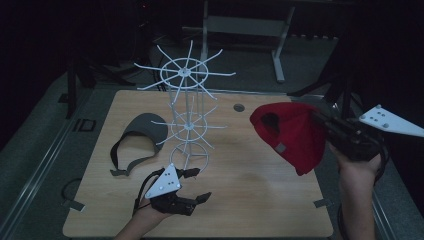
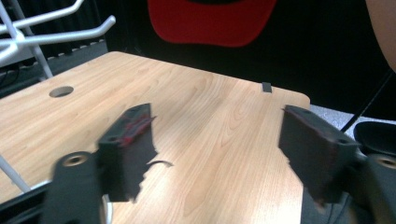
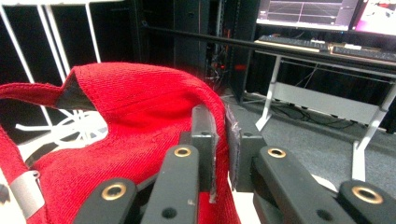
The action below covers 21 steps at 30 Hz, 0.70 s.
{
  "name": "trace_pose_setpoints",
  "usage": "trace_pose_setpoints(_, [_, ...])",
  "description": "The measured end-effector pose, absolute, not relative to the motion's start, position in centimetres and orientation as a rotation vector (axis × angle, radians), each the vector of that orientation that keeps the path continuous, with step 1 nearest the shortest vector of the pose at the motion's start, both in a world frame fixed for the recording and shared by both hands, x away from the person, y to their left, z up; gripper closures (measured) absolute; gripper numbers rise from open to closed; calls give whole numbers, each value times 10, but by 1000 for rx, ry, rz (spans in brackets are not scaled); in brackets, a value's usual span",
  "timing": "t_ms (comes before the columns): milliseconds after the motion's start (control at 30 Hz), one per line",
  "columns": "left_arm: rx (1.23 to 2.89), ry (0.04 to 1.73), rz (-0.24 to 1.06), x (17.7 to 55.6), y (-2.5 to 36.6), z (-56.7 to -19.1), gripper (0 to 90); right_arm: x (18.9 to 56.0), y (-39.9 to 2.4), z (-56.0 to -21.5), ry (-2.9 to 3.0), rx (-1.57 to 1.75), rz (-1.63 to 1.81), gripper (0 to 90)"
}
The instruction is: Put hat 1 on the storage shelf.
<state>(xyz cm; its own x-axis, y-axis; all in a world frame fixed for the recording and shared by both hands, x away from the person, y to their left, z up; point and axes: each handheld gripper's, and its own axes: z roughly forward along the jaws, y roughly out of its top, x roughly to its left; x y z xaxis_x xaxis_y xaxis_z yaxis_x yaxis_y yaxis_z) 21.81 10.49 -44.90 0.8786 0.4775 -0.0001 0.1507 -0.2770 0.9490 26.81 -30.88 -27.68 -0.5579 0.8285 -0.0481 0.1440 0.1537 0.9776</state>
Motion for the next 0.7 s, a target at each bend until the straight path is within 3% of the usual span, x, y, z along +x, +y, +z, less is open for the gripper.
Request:
trace_pose_setpoints(67, [1846,479,334,217,106,-454,159,273,-308,-272,1810,932,1452,829])
trace_pose_setpoints(333, [1812,492,327,212,113,-468,111,288,-301,-256,1773,944,1473,829])
trace_pose_setpoints(700, [1790,561,361,207,129,-494,110,304,-290,-228,1749,942,1493,828])
